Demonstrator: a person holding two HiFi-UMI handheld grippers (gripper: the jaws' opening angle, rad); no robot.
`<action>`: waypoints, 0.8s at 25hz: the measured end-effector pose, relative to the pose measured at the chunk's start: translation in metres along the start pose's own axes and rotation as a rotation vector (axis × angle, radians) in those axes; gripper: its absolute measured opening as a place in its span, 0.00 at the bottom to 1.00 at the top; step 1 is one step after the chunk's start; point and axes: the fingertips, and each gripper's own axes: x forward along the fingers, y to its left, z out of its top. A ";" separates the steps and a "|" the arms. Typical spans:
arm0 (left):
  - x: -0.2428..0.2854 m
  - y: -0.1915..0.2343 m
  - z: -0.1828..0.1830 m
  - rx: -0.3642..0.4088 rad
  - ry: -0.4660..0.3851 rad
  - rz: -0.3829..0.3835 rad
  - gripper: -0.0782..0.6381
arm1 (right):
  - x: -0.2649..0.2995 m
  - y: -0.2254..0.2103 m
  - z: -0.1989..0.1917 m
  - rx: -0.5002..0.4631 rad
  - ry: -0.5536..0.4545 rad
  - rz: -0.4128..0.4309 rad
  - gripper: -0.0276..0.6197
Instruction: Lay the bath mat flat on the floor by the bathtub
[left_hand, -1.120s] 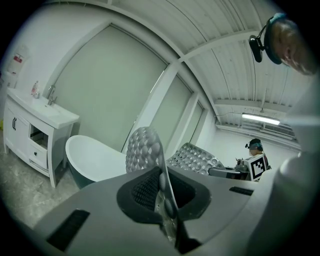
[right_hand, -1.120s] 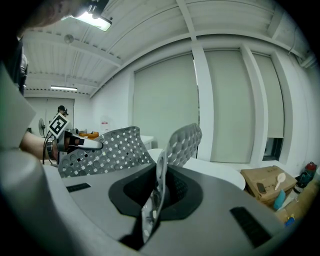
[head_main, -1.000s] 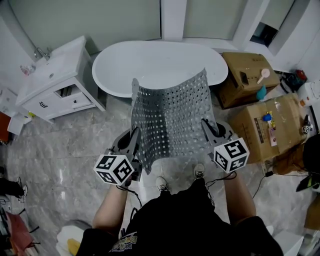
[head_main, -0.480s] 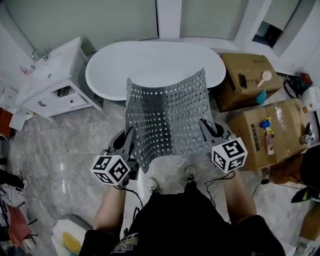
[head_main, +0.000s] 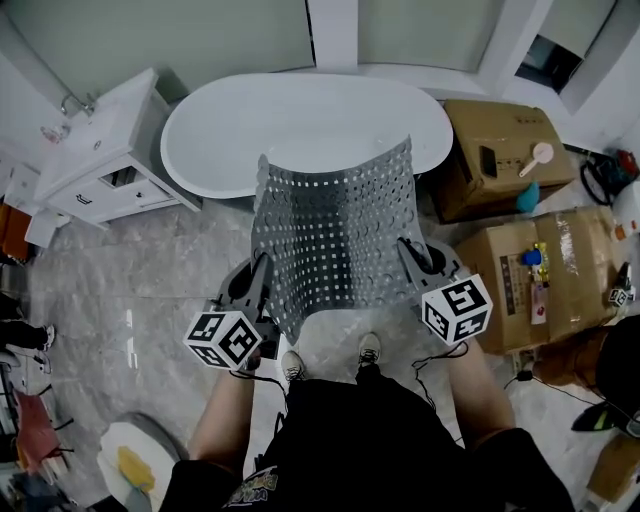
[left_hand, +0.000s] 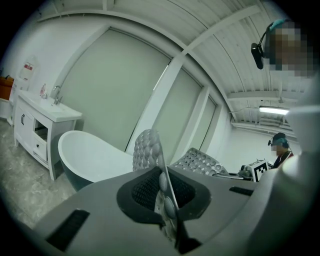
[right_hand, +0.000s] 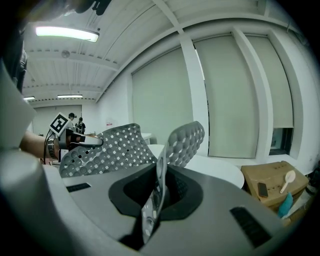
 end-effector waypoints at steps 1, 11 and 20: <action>0.005 -0.003 -0.004 -0.001 0.001 0.007 0.15 | 0.001 -0.006 -0.003 0.001 0.001 0.005 0.09; 0.047 -0.009 -0.041 0.026 0.036 0.070 0.15 | 0.018 -0.046 -0.046 0.012 0.025 0.051 0.09; 0.076 0.039 -0.078 0.074 0.083 0.067 0.15 | 0.061 -0.055 -0.093 0.040 0.054 0.018 0.09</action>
